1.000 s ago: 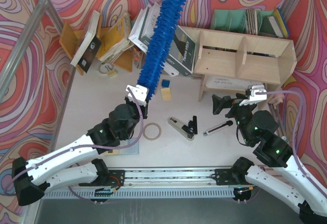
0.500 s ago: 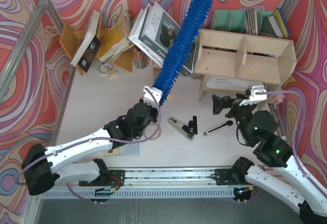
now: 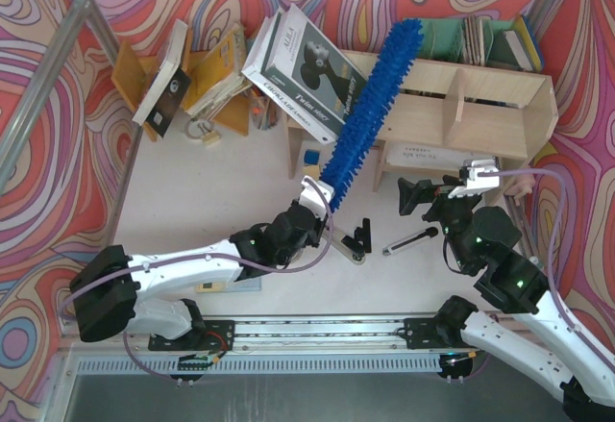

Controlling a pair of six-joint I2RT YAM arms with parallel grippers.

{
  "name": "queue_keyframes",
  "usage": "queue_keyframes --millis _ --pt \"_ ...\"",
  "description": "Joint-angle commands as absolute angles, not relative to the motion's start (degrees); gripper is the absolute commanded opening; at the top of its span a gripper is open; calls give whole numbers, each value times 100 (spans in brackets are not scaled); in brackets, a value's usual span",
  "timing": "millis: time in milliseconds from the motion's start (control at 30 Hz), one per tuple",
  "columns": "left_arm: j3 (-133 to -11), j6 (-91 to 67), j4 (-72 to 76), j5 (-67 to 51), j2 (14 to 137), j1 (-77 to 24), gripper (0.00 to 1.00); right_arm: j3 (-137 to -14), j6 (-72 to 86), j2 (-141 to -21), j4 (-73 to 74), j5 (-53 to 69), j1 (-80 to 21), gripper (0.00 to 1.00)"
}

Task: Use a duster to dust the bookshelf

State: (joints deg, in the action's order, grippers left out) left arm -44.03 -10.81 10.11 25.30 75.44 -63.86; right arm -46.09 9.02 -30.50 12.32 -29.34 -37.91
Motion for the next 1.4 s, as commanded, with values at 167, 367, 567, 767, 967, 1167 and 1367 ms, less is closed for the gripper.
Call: queue_keyframes --millis 167,367,567,767,967,1167,1367 --pt "-5284 -1281 302 2609 7018 -6513 0 -4633 893 -2985 1156 -3023 -3807 99" --pt "-5886 -1343 -725 3163 6075 -6505 0 -4628 908 -2953 1159 -3023 -3814 99" --pt "-6512 -1713 -2202 3896 5343 -6486 0 -4624 905 -2990 1151 -3007 -3814 99" --pt "-6475 -2150 -2836 4615 4619 -6478 0 -4623 923 -3015 1148 -2989 -3814 99" --pt "-5884 -2270 -2448 4667 4390 -6471 0 -4631 915 -3054 1150 -2988 -3814 99" --pt "-5312 -2573 -1835 4620 4488 -6249 0 -4624 931 -3048 1186 -2996 -3814 99" --pt "-4883 -3177 -1562 4390 4432 -5943 0 -4623 932 -3056 1186 -2988 -3814 99"
